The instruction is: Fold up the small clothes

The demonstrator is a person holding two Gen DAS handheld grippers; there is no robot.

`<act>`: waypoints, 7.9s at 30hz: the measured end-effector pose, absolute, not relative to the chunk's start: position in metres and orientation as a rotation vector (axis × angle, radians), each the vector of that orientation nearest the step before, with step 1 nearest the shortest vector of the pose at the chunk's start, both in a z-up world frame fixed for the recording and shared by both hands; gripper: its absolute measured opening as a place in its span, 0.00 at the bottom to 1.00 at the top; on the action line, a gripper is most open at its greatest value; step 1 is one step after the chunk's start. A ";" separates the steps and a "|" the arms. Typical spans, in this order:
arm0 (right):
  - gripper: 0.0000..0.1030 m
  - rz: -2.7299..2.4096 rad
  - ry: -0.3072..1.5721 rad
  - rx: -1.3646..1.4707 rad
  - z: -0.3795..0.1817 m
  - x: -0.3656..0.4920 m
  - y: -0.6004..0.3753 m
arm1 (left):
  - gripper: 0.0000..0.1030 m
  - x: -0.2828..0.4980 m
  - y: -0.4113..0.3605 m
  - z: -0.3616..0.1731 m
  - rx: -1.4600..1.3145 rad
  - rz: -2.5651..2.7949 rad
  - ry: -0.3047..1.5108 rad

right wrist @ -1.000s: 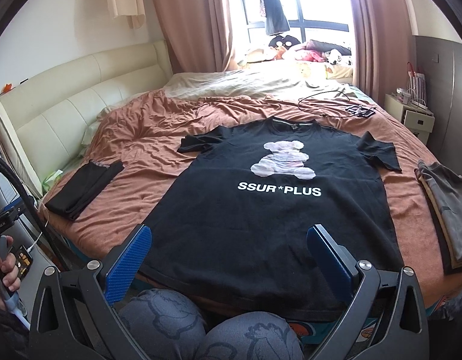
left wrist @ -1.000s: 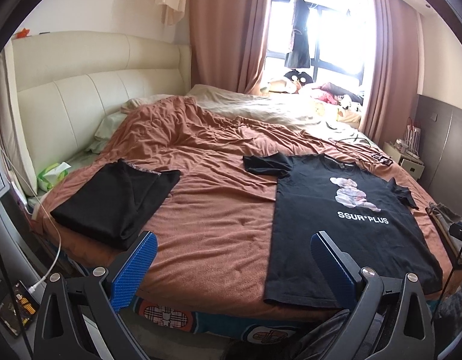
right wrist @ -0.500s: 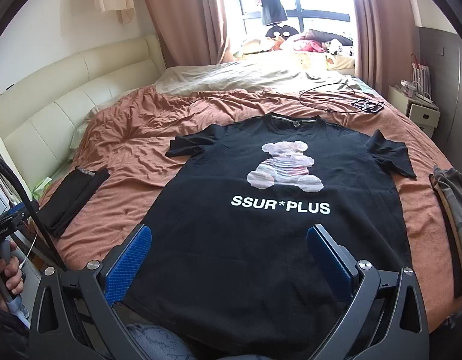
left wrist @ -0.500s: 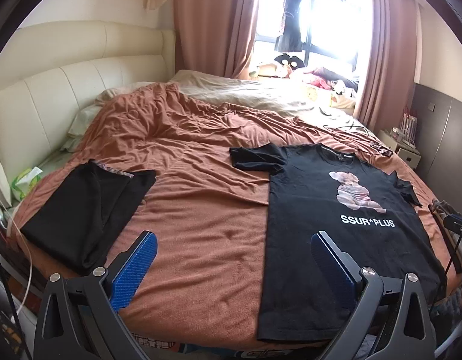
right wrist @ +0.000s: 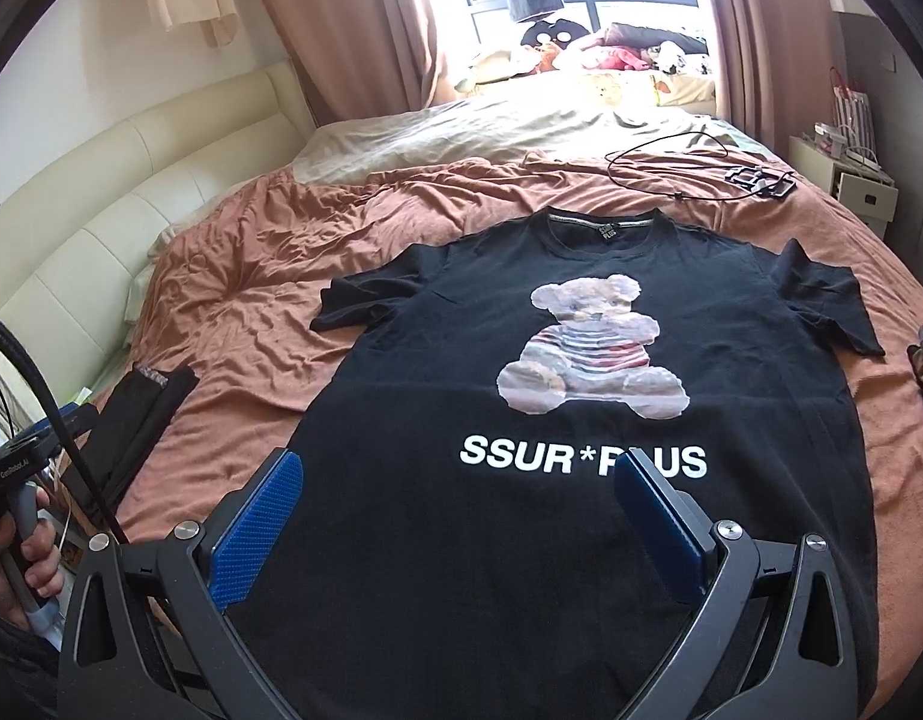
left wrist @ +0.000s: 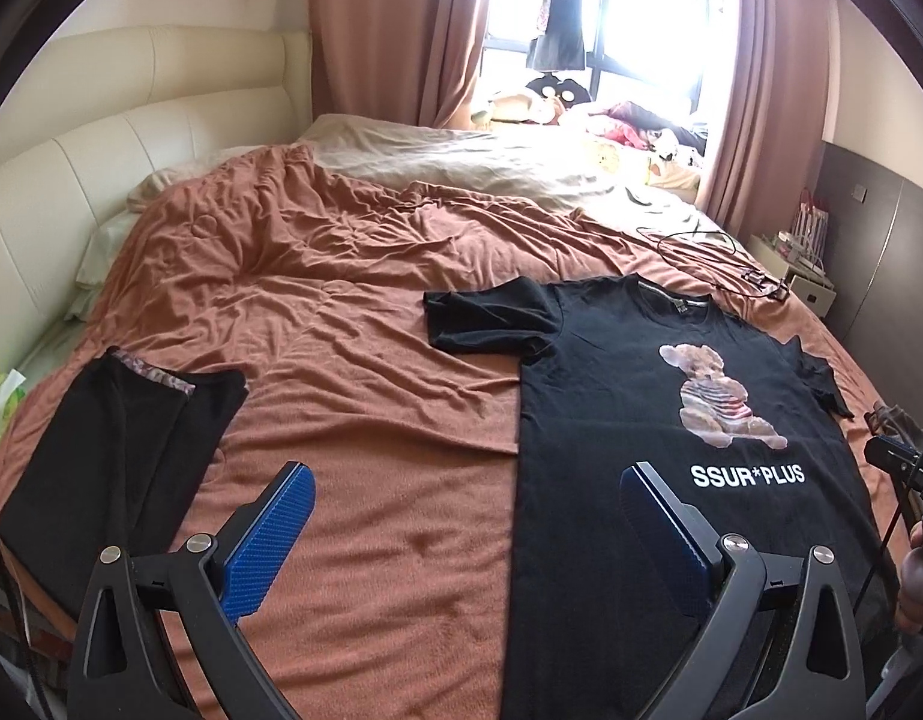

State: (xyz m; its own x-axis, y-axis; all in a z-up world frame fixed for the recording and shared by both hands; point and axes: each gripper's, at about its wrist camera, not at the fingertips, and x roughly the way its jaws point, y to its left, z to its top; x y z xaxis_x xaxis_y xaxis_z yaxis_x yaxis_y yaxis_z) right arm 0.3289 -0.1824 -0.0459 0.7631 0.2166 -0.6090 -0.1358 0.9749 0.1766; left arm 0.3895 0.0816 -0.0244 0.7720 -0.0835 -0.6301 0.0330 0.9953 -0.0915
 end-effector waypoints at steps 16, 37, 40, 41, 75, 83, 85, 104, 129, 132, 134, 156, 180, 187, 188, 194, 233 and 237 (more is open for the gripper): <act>1.00 0.219 0.725 0.211 -0.061 0.451 -0.181 | 0.91 0.526 0.088 -0.014 -0.077 -0.078 0.775; 0.78 0.273 0.800 0.197 -0.094 0.610 -0.154 | 0.67 0.664 0.105 -0.060 -0.216 0.001 0.927; 0.77 0.296 0.830 0.234 -0.105 0.634 -0.149 | 0.62 0.680 0.104 -0.076 -0.206 0.002 0.957; 0.77 0.305 0.843 0.248 -0.109 0.641 -0.147 | 0.60 0.685 0.104 -0.082 -0.204 0.004 0.969; 0.37 0.368 0.959 0.315 -0.156 0.701 -0.124 | 0.04 0.731 0.094 -0.175 -0.227 -0.015 1.122; 0.37 0.377 0.980 0.335 -0.159 0.701 -0.121 | 0.03 0.711 0.092 -0.175 -0.243 -0.036 1.161; 0.37 0.378 0.981 0.338 -0.159 0.701 -0.121 | 0.05 0.709 0.094 -0.172 -0.247 -0.030 1.160; 0.38 0.385 1.022 0.406 -0.175 0.714 -0.116 | 0.17 0.715 0.106 -0.181 -0.463 -0.050 1.158; 0.05 0.426 1.107 0.682 -0.226 0.757 -0.081 | 0.05 0.738 0.061 -0.073 -0.415 -0.253 0.926; 0.03 0.423 1.106 0.697 -0.231 0.764 -0.079 | 0.05 0.737 0.045 -0.069 -0.393 -0.296 0.926; 0.03 0.429 1.114 0.680 -0.230 0.766 -0.077 | 0.05 0.735 0.037 -0.068 -0.385 -0.319 0.927; 0.55 0.294 1.014 0.668 -0.176 0.711 -0.179 | 0.05 0.711 -0.043 -0.086 -0.365 -0.468 1.011; 0.66 0.288 0.965 0.262 -0.119 0.698 -0.106 | 0.32 0.689 0.052 -0.111 -0.406 -0.214 1.106; 0.66 0.318 0.975 0.201 -0.123 0.715 -0.072 | 0.32 0.691 0.080 -0.129 -0.419 -0.161 1.128; 0.66 0.313 0.977 0.189 -0.126 0.717 -0.068 | 0.32 0.693 0.082 -0.132 -0.418 -0.154 1.130; 0.36 0.256 1.072 0.168 -0.159 0.724 -0.064 | 0.32 0.708 0.076 -0.147 -0.402 -0.150 1.142; 0.66 0.225 1.020 0.316 -0.148 0.692 -0.153 | 0.05 0.743 -0.058 -0.073 -0.252 -0.325 1.056; 0.66 0.223 1.001 0.349 -0.146 0.691 -0.170 | 0.04 0.752 -0.089 -0.068 -0.232 -0.369 1.047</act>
